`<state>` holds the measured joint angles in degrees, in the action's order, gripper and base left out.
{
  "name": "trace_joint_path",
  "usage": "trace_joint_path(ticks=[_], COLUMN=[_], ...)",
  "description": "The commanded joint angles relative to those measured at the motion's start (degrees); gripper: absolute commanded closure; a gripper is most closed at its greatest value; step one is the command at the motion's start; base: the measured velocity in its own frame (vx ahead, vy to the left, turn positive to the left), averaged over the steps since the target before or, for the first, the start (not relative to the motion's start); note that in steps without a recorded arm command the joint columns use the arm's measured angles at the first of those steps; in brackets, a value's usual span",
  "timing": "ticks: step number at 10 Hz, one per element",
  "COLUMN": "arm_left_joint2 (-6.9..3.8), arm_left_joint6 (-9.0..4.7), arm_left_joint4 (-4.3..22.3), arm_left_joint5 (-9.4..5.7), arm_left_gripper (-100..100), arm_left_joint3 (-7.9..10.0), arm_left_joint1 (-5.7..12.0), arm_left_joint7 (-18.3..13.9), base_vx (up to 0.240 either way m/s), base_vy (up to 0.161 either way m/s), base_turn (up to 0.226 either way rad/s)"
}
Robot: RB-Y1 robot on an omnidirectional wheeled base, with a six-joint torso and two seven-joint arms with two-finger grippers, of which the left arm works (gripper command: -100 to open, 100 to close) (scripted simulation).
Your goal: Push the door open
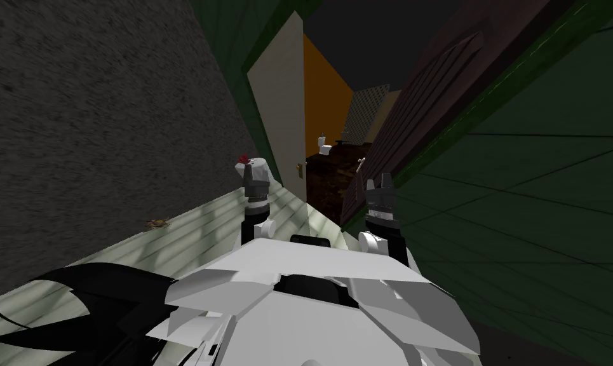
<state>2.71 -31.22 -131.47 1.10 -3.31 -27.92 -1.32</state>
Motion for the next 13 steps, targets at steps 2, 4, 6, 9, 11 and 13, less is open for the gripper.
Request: trace_joint_path(ticks=[2,4,6,9,11,13], arm_left_joint2=[-1.19,-1.94,-2.45,-3.22,-3.69,-4.15], arm_left_joint6=[0.57,1.01,1.35,1.93,2.38,2.84], arm_left_joint4=[3.5,6.3,8.3,12.0,14.8,17.6], arm_left_joint5=[-0.02,-0.04,-0.05,-0.07,-0.09,-0.11], arm_left_gripper=[-100,-100,-100,-100,-100,-100], arm_left_joint3=[0.75,1.34,1.79,2.58,3.17,3.78], arm_left_joint1=[2.0,3.57,4.76,6.84,8.43,10.04], arm_left_joint7=[0.3,0.5,0.6,0.9,1.1,1.3], base_vx=[0.081,0.029,0.024,0.038,0.046,0.042], base_vy=[0.111,0.158,0.133,0.096,0.094,0.102], base_turn=[-0.166,-0.109,-0.135,-0.105,-0.145,-0.138])
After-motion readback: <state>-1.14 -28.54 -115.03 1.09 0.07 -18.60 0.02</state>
